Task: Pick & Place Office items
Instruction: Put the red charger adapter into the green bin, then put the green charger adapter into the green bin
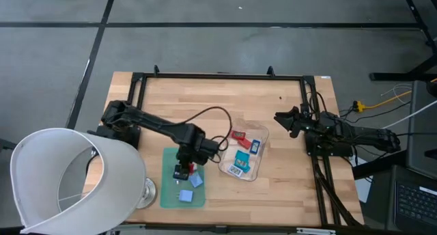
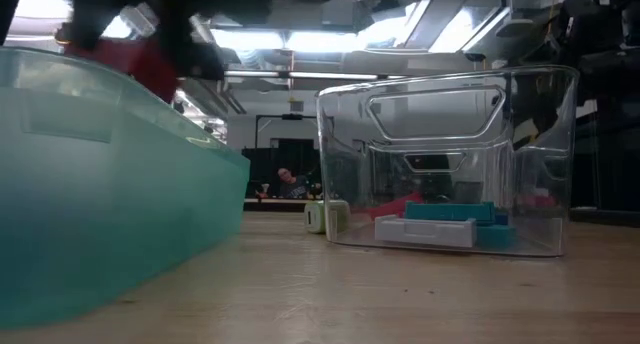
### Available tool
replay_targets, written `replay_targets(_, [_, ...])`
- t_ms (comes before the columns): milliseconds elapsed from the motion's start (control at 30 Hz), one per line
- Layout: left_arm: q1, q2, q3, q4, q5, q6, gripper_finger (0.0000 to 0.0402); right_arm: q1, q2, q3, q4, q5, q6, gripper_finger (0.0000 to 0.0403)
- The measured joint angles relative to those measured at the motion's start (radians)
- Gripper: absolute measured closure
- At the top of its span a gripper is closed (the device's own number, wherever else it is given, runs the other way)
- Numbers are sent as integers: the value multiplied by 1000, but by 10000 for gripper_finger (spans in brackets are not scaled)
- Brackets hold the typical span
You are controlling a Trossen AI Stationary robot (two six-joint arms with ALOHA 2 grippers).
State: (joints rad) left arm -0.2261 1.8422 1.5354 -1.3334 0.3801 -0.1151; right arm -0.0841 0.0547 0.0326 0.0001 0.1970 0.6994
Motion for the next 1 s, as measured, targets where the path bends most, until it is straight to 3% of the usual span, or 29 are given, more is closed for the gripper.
replay_targets(200, [0, -67, -137, 52, 5, -38, 185, 0, 13, 0, -1, 1, 16, 202])
replay_targets(433, [20, -129, -149, 130, 5, -61, 114, 0, 13, 0, 0, 5, 26, 202])
replay_targets(733, [46, -135, -149, 149, -16, -91, 111, 0, 13, 0, 9, 45, 23, 202])
replay_targets(1000, [224, -135, -149, 406, -199, -235, 110, 0, 13, 0, 119, 150, 27, 202])
